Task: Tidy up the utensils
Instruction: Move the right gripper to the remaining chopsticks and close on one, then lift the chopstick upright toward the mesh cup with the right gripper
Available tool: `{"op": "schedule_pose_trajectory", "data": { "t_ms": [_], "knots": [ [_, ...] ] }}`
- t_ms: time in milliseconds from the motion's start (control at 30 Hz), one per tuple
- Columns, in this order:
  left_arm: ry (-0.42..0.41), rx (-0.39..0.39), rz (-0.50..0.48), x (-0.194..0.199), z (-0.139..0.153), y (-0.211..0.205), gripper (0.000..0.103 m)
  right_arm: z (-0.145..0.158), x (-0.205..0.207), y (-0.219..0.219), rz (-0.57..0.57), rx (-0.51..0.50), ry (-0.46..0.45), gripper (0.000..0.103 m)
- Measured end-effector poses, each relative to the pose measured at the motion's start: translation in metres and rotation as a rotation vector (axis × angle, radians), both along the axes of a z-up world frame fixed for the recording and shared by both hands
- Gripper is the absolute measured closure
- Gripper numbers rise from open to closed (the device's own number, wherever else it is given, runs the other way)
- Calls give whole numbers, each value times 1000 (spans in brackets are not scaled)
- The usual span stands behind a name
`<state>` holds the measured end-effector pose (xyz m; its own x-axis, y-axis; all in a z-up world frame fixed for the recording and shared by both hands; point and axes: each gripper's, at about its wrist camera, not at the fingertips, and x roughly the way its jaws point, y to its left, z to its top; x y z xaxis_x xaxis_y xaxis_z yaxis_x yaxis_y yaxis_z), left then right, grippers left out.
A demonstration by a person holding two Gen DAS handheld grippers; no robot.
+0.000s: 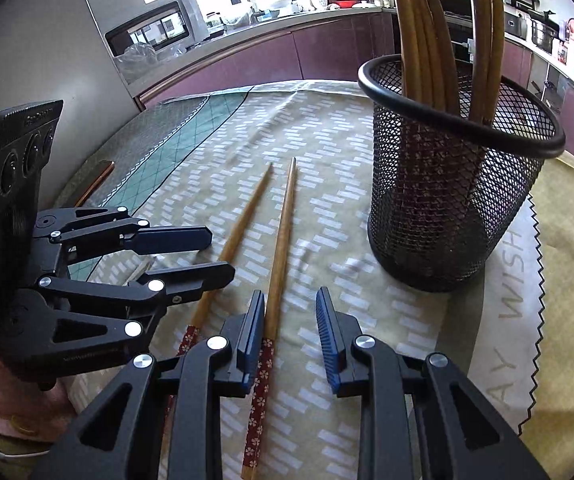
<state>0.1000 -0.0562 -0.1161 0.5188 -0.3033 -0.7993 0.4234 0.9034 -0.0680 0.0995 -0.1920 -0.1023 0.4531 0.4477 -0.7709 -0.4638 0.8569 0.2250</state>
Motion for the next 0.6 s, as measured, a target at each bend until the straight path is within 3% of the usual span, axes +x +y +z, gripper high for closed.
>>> {"op": "schedule_pose_trajectory", "data": {
  "t_ms": [300, 600],
  "knots": [
    [8, -21, 14, 5, 1, 13, 86, 0, 10, 18, 13, -40, -41, 78],
    [-1, -31, 10, 2, 4, 15, 92, -1, 16, 15, -23, -20, -35, 96]
  ]
}}
